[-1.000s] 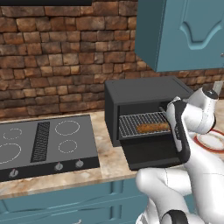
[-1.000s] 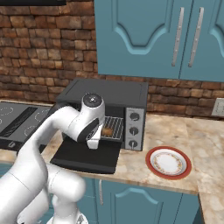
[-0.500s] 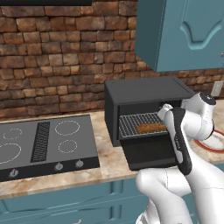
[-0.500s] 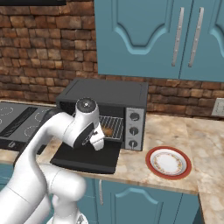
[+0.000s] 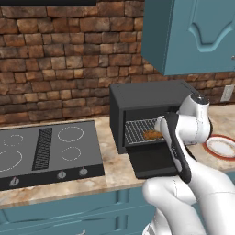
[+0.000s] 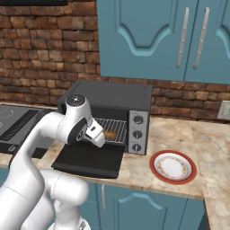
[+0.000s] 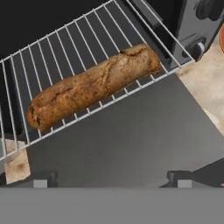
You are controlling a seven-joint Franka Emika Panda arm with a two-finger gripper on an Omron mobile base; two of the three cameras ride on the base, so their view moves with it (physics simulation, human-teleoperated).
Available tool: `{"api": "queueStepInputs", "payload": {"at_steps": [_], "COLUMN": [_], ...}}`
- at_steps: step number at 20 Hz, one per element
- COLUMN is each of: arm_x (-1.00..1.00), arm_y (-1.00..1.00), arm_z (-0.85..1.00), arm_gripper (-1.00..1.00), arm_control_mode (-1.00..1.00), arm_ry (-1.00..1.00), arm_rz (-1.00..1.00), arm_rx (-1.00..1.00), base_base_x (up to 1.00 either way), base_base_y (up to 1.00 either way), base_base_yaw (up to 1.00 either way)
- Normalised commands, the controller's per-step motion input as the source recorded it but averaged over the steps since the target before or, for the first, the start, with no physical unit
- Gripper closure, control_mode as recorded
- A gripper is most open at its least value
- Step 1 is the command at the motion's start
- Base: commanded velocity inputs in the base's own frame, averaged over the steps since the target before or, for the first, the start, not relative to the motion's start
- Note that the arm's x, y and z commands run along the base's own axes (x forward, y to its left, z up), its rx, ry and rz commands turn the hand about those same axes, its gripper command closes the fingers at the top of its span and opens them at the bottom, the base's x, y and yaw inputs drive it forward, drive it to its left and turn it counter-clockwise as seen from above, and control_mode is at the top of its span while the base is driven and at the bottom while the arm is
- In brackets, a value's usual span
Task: Pull the toaster oven rack outwards. Pick up the baguette from the plate and place it on the toaster oven rack. Close the toaster oven door fully and set the temperature to the lowest setting.
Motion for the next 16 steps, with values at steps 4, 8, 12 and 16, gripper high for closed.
{"api": "queueStepInputs", "payload": {"at_steps": [4,8,12,16], "arm_x": [0.1,0.06,0.04,0.01], "arm_y": [0.01,0.0,0.0,0.0], "arm_z": [-0.02,-0.15,-0.28,-0.39], "arm_gripper": [-1.0,-1.0,-1.0,-1.0], "arm_control_mode": [-1.0,-1.0,-1.0,-1.0], "arm_ry": [0.01,0.0,-0.03,-0.09], "arm_rz": [0.16,0.09,0.0,0.0], "arm_rx": [-0.11,-0.07,-0.03,-0.01], "base_base_x": [0.0,0.0,0.0,0.0], "base_base_y": [0.0,0.0,0.0,0.0], "base_base_yaw": [0.0,0.0,0.0,0.0]}}
